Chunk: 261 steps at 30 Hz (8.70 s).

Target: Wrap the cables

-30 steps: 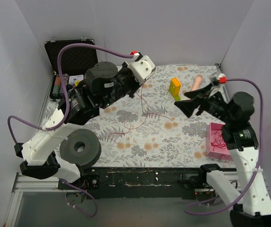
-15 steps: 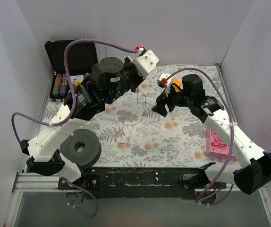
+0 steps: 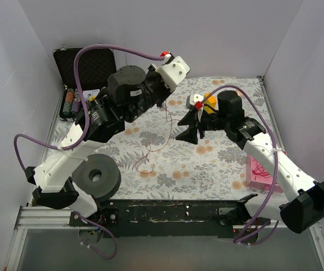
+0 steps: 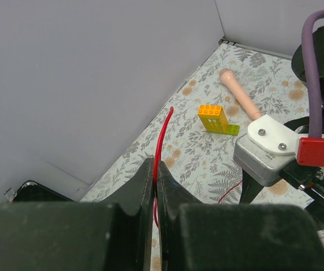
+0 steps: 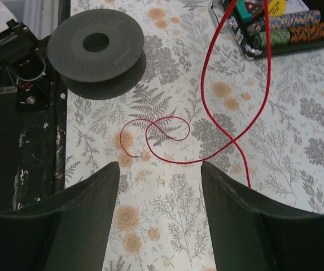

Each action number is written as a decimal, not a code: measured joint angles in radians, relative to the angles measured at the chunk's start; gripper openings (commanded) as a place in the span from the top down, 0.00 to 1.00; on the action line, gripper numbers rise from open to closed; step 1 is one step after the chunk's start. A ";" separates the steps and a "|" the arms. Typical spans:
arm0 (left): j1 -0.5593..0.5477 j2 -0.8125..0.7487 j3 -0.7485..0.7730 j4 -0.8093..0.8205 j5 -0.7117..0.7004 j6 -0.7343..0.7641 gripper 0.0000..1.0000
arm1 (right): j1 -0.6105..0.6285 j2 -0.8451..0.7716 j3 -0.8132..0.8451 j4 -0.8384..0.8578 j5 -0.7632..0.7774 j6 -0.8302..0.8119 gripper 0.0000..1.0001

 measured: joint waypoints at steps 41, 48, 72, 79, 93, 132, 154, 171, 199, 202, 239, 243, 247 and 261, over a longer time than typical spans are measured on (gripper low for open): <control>0.000 0.001 0.008 -0.011 0.014 0.021 1.00 | -0.051 0.181 0.111 -0.201 0.180 -0.144 0.44; 0.000 0.000 0.004 -0.012 0.014 0.021 1.00 | -0.159 0.153 0.112 -0.255 -0.043 -0.201 0.29; 0.000 -0.003 -0.012 -0.056 0.045 0.020 1.00 | -0.093 0.233 0.166 -0.275 0.040 -0.116 0.53; 0.000 -0.006 -0.013 -0.060 0.034 0.016 1.00 | -0.103 0.215 0.075 -0.263 0.144 -0.081 0.99; 0.528 -0.095 -0.613 0.019 0.402 -0.003 0.02 | -0.095 0.001 0.229 -0.292 0.276 0.126 0.99; 0.377 -0.080 -0.465 -0.003 1.082 -0.129 1.00 | 0.042 0.122 0.413 -0.389 -0.042 -0.032 0.99; 0.619 -0.199 -0.602 0.239 0.404 -0.260 1.00 | 0.180 -0.001 -0.127 0.374 0.408 0.759 0.12; 0.753 -0.187 -0.663 0.374 0.405 -0.257 1.00 | 0.517 0.772 0.014 0.707 0.447 1.226 0.19; 0.753 -0.183 -0.658 0.359 0.482 -0.250 1.00 | 0.536 0.887 0.138 0.930 0.179 1.363 0.99; 0.757 -0.158 -0.610 0.359 0.476 -0.249 1.00 | 0.539 0.796 0.138 0.781 0.168 1.196 0.99; 1.129 -0.277 -0.114 0.492 0.595 0.063 1.00 | 0.401 -0.092 -0.139 -0.103 0.554 0.126 0.99; 1.099 -0.248 -0.400 0.249 0.955 0.043 1.00 | 0.331 -0.093 -0.197 -0.105 0.451 0.035 0.99; 0.827 -0.165 -0.594 0.040 0.983 0.026 1.00 | 0.253 -0.103 -0.255 -0.086 0.341 -0.047 0.99; 0.416 -0.200 -0.809 0.016 0.962 -0.073 1.00 | 0.121 -0.113 -0.282 -0.143 0.065 -0.186 0.81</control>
